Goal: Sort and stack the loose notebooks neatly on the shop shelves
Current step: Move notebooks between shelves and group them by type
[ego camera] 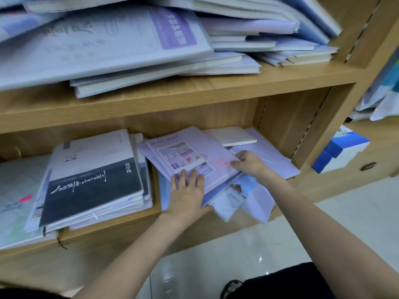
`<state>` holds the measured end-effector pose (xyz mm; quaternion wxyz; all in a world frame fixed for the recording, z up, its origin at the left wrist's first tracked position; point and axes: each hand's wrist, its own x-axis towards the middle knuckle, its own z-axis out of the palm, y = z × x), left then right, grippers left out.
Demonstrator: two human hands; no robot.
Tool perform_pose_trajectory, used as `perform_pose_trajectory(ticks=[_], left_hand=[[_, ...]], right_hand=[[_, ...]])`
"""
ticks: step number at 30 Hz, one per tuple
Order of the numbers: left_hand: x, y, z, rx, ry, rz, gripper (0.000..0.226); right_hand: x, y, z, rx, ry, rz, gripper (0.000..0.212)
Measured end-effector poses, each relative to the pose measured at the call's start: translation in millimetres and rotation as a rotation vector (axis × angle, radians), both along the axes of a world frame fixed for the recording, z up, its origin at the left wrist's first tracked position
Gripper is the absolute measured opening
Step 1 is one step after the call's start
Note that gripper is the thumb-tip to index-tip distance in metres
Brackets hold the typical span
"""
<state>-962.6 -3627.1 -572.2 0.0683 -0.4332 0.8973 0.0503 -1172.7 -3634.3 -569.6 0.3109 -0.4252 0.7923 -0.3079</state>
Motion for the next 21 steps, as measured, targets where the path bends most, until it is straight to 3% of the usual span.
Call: perform_pose_trajectory(ticks=[3, 9, 10, 12, 14, 17, 21], left_hand=[[4.7, -7.7, 5.7, 0.0, -0.049, -0.034, 0.085], [40.5, -10.9, 17.7, 0.03, -0.128, -0.061, 0.086], [41.4, -6.3, 13.6, 0.014, -0.165, -0.05, 0.086], [35.0, 3.1, 3.5, -0.015, -0.201, -0.04, 0.086], [23.9, 6.7, -4.9, -0.073, -0.192, -0.067, 0.088], [16.3, 3.2, -7.0, -0.136, -0.169, -0.137, 0.085], [19.9, -6.4, 6.0, -0.12, -0.126, -0.16, 0.074]], right_hand=[[8.8, 3.2, 6.7, -0.092, -0.202, -0.089, 0.02], [17.1, 42.0, 25.1, -0.1, -0.325, 0.139, 0.015], [12.8, 48.4, 22.3, -0.064, -0.253, 0.149, 0.013], [-4.6, 54.2, 9.3, -0.02, 0.057, 0.056, 0.03], [-18.0, 55.2, -1.7, 0.058, 0.164, -0.053, 0.057], [-19.6, 51.7, -14.3, 0.122, 0.093, -0.105, 0.076], [-13.2, 45.9, -12.3, -0.088, -0.107, -0.339, 0.067]])
